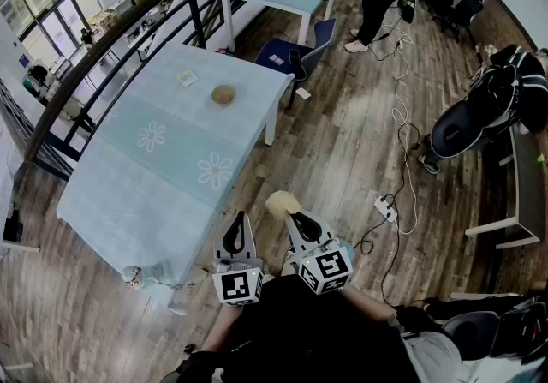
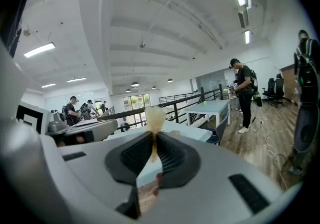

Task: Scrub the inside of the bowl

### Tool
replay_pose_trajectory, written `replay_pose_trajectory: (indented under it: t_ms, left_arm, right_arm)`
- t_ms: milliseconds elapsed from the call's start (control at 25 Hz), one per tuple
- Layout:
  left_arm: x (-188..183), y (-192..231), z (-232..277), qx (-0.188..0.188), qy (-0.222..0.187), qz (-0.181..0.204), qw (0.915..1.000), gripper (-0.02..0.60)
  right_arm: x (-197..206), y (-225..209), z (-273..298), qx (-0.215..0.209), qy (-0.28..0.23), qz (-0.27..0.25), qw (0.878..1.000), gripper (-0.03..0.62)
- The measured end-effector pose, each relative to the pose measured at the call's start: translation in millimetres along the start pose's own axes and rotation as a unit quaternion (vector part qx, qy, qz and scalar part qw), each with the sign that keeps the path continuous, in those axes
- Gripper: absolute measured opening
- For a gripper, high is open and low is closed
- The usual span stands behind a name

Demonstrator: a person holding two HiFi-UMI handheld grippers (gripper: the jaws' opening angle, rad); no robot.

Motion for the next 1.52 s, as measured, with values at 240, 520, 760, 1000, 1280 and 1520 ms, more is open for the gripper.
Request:
replay_pose_trajectory:
  t_ms: [240, 520, 760, 1000, 1280, 1520]
  left_arm:
    - [-0.3, -30.8, -6.2, -0.008, 0.021, -0.012, 0.9997, 0.014]
    - [-2.5, -38.0, -9.1, -0.032, 0.028, -0.009, 0.9991, 0.014]
    - [-9.2, -39.7, -1.9, -0.045, 0.025, -0.003, 0.9987, 0.014]
    - [-6.7, -67.8, 11.3, -0.027, 0.028, -0.006, 0.9992, 0.014]
    - [-3.4, -102.6, 16.7, -0.03, 0.023, -0.017, 0.9991, 0.014]
    - [2.0, -104.3, 13.9, -0.056, 0.039, -0.019, 0.9975, 0.014]
  right_arm:
    - [-6.2, -13.2, -6.9, -0.025, 0.019, -0.012, 0.999, 0.037]
    - [-13.4, -19.3, -3.4, -0.048, 0.015, -0.019, 0.999, 0.037]
    - [-21.0, -27.2, -8.1, -0.05, 0.006, -0.024, 0.998, 0.037]
    - [-19.0, -55.9, -23.0, -0.043, 0.01, -0.002, 0.999, 0.037]
    - [-20.7, -85.4, -39.3, -0.038, 0.004, -0.006, 0.999, 0.038]
    - [-16.1, -84.4, -34.7, -0.056, 0.022, -0.011, 0.998, 0.038]
Point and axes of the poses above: the fingertips, and each gripper's own axes: z forward along the fingers, y to its left, x out of its underside, the point moved 8 cm from there along -z, backward along the fingers, and after that the axes turned 15 degrees about z, right-handed, at the moved point
